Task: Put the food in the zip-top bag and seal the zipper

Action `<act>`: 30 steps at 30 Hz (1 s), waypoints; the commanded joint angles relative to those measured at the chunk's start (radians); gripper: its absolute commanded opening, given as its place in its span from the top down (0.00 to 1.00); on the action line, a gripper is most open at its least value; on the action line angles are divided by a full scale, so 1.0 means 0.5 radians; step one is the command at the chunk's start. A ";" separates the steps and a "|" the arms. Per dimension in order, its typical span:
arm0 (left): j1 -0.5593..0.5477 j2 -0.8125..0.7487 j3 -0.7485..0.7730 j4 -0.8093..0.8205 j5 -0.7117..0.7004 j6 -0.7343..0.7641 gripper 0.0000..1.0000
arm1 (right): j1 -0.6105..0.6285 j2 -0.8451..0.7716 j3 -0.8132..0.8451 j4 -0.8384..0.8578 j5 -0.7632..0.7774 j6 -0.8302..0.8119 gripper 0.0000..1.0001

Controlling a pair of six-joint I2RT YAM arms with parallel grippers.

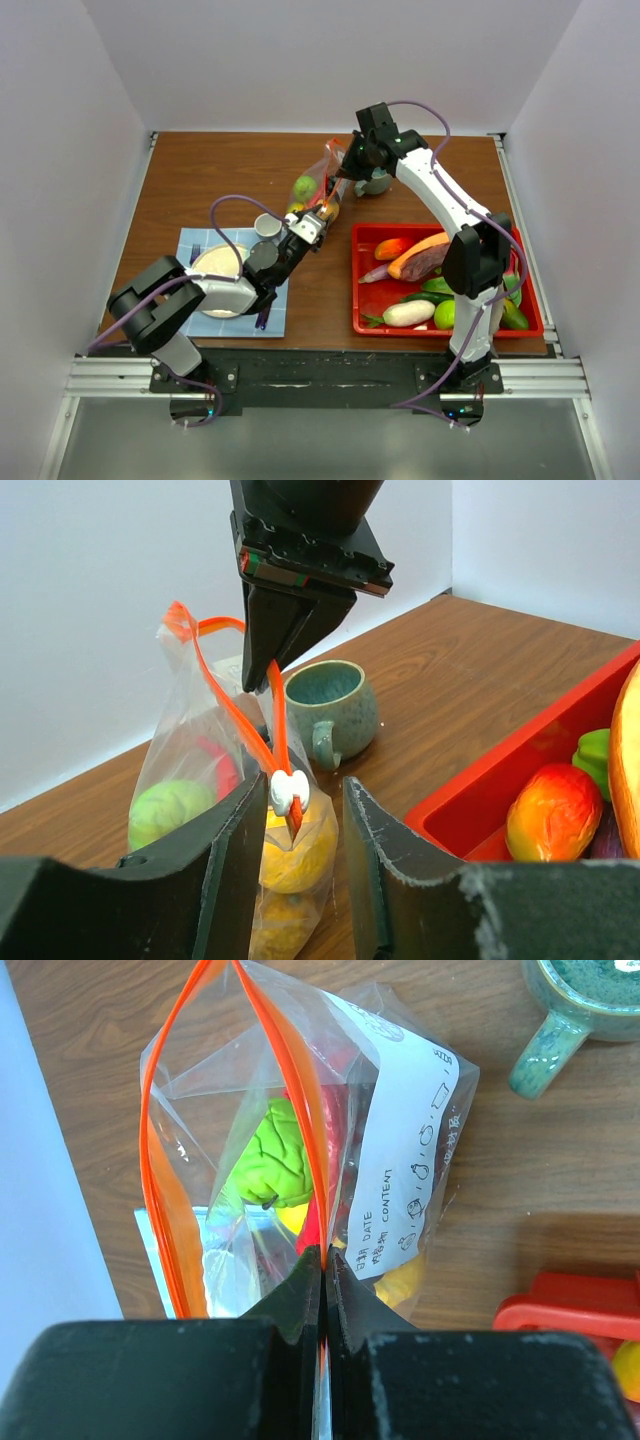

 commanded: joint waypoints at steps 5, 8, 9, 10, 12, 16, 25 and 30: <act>0.020 0.035 0.045 0.326 -0.053 0.015 0.60 | 0.012 -0.069 0.105 0.004 -0.028 0.021 1.00; 0.029 0.038 0.036 0.332 -0.050 0.006 0.60 | 0.012 -0.066 0.111 -0.002 -0.025 0.021 1.00; 0.032 0.041 0.033 0.332 -0.050 0.006 0.60 | 0.012 -0.066 0.114 -0.002 -0.025 0.018 1.00; 0.032 0.041 0.033 0.332 -0.050 -0.001 0.61 | 0.012 -0.063 0.114 -0.005 -0.025 0.021 1.00; 0.038 0.041 0.033 0.335 -0.053 -0.004 0.62 | 0.015 -0.063 0.111 -0.005 -0.025 0.021 1.00; 0.048 0.038 0.015 0.348 -0.044 -0.013 0.62 | 0.012 -0.063 0.108 -0.002 -0.025 0.021 1.00; 0.057 0.047 -0.013 0.372 -0.044 -0.028 0.55 | 0.012 -0.066 0.108 -0.005 -0.022 0.021 1.00; 0.060 0.047 -0.010 0.372 -0.050 -0.025 0.53 | 0.012 -0.066 0.101 -0.002 -0.025 0.024 1.00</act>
